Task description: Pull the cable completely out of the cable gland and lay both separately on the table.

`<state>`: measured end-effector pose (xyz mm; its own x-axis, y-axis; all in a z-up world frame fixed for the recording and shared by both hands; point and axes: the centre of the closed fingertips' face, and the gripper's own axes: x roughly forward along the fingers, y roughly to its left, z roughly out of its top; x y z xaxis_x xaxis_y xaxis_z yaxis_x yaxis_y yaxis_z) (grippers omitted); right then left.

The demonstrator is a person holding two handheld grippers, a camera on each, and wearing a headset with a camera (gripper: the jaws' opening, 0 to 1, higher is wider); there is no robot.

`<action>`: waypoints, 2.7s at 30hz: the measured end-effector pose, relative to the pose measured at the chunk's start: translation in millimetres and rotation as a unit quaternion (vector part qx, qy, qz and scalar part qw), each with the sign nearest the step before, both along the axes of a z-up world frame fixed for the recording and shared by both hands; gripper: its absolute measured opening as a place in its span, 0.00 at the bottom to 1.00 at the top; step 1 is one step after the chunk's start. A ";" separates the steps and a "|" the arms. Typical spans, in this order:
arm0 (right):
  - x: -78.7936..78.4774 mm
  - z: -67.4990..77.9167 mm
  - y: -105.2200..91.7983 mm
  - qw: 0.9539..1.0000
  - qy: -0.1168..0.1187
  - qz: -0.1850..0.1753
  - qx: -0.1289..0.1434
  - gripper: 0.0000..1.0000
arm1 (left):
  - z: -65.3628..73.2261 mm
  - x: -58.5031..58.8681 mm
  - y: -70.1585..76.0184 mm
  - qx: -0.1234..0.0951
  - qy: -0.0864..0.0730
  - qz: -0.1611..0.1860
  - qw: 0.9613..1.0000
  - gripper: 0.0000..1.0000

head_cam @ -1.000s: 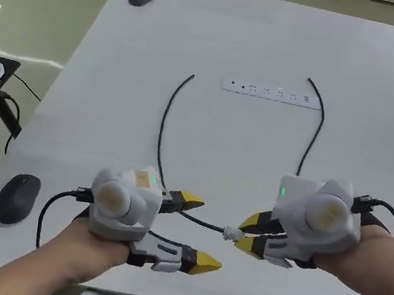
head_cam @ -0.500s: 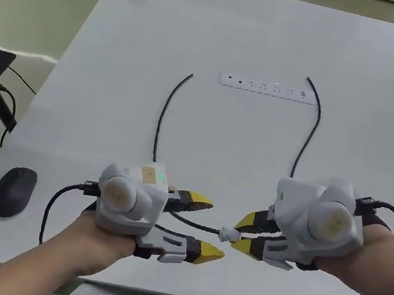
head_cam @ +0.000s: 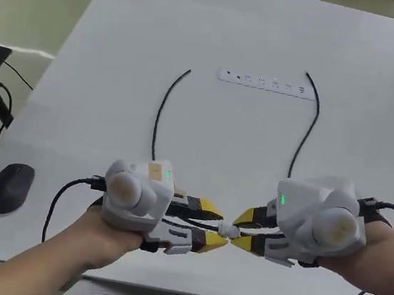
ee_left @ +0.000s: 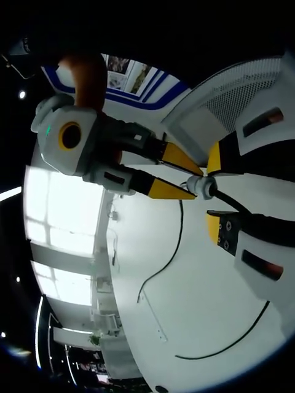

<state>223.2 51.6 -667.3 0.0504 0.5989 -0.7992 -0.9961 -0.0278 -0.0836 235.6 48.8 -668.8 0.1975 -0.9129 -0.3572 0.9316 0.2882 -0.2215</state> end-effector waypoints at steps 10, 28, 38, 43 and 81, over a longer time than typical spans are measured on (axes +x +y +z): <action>-0.3 -3.1 -3.8 1.000 -0.007 0.019 -0.001 0.06 | -1.9 -3.9 -5.4 -0.002 -0.002 -0.012 1.000 0.19; -0.5 -10.0 -11.3 0.999 0.003 0.039 0.014 0.07 | -3.7 -4.0 -13.3 0.000 0.009 0.001 1.000 0.18; 1.0 -11.2 -18.5 0.998 0.017 0.046 0.028 0.07 | -4.5 -2.8 -22.8 0.000 0.012 0.004 1.000 0.16; 1.0 -10.3 -22.3 0.998 0.036 0.041 0.044 0.07 | -4.0 -4.0 -27.1 0.008 0.006 -0.005 1.000 0.17; 18.7 22.8 -54.5 0.935 0.291 -0.011 0.203 0.13 | 15.2 7.4 -45.6 0.052 0.007 0.030 0.998 0.14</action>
